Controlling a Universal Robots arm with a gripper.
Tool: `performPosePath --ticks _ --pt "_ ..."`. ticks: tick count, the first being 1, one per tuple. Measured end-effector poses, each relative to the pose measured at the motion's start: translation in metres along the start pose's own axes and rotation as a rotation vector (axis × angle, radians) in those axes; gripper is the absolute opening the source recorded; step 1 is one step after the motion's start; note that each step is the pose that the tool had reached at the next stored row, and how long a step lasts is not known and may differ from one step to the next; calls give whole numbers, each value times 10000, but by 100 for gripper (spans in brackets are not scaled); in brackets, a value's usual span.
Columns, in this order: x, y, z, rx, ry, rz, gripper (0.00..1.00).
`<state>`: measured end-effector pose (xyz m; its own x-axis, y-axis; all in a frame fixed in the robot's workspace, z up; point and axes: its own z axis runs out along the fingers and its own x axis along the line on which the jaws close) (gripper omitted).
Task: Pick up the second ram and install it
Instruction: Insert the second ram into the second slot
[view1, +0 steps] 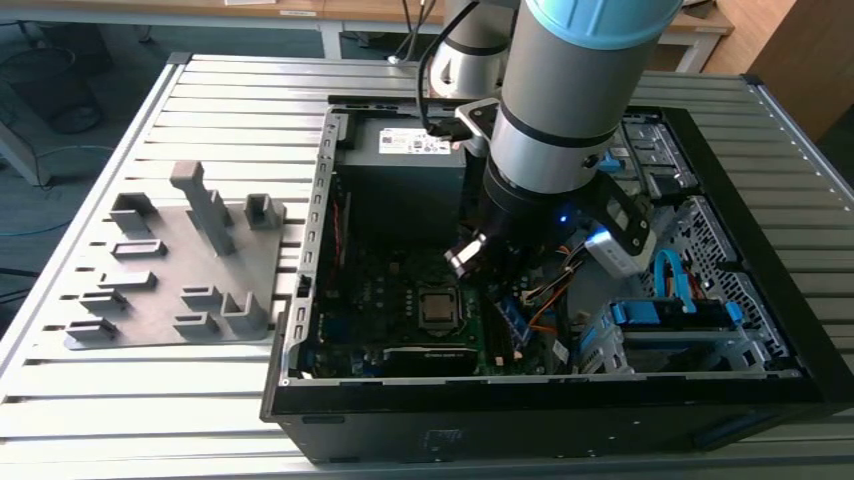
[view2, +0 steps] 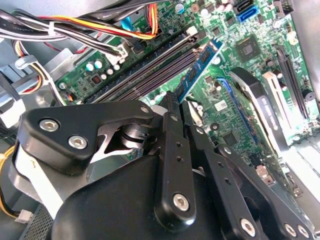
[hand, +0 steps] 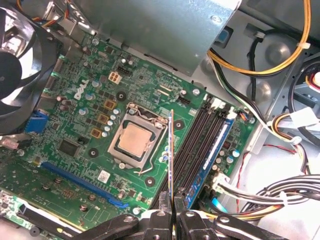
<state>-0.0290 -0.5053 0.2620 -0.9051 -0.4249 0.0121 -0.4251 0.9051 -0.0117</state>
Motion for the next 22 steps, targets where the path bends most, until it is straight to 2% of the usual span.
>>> performPosePath --ticks 11,19,22 --pt "0 0 0 -4 3 300 14" --pt "0 0 1 -20 7 901 14" --pt "0 0 1 -65 -10 1052 14"
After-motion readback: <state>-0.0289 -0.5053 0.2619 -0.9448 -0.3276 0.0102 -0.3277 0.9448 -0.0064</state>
